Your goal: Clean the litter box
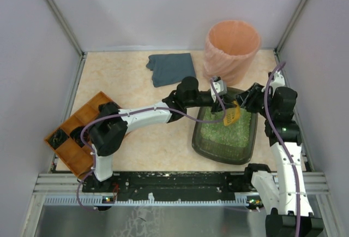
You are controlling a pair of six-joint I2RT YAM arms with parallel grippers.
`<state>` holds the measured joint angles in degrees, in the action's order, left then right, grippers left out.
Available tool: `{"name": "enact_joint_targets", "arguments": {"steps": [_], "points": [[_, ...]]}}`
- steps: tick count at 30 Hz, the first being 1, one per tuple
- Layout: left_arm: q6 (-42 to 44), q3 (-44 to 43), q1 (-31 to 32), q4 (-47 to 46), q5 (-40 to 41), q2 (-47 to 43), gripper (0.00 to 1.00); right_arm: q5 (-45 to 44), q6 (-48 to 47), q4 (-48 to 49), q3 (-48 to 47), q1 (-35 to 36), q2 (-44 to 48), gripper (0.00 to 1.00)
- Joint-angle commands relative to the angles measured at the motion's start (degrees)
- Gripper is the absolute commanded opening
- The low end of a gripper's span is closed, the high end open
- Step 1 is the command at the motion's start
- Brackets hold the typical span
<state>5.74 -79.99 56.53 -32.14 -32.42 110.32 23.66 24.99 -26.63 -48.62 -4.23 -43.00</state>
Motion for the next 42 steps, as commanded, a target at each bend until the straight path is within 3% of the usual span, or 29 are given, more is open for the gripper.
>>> {"name": "enact_joint_targets", "arguments": {"steps": [1,6,7,8,11,13,23,29,36,42], "points": [[-1.09,-1.88,0.20,-1.08,-1.23,0.84,0.00,-0.53,-0.85,2.86,1.19,0.36,0.90,0.37],[-1.41,-1.79,0.16,-0.47,-0.90,0.75,0.00,-0.11,-1.22,3.47,1.16,0.33,-0.03,0.14],[-1.65,-1.90,0.16,-0.20,-0.55,0.70,0.04,0.04,-1.57,3.63,1.20,0.34,-0.06,0.09],[-1.96,-1.97,0.03,0.06,-0.16,0.62,0.12,0.01,-1.69,3.81,1.31,0.36,0.12,0.02],[-4.00,-1.90,-0.59,1.98,2.34,-0.05,0.54,-1.94,-2.06,4.04,1.65,0.36,1.36,0.00],[-5.86,-1.30,-1.50,4.42,5.62,-1.07,0.65,-4.72,-2.34,3.18,1.37,0.36,2.12,0.00],[-13.22,2.26,-9.31,24.45,24.23,-7.07,0.70,-9.33,-3.16,1.61,2.21,0.32,2.22,0.00],[-11.58,-4.29,-10.43,34.07,22.99,-1.49,0.71,-8.99,-2.51,2.28,3.16,0.36,2.13,0.00],[-10.59,-12.54,-9.34,38.41,20.79,4.87,0.72,-9.31,-2.71,1.43,3.76,0.38,2.14,0.00],[-7.46,-17.62,-6.98,44.33,26.52,8.70,0.70,-9.58,-2.76,1.32,4.15,0.35,2.05,0.00]]}}
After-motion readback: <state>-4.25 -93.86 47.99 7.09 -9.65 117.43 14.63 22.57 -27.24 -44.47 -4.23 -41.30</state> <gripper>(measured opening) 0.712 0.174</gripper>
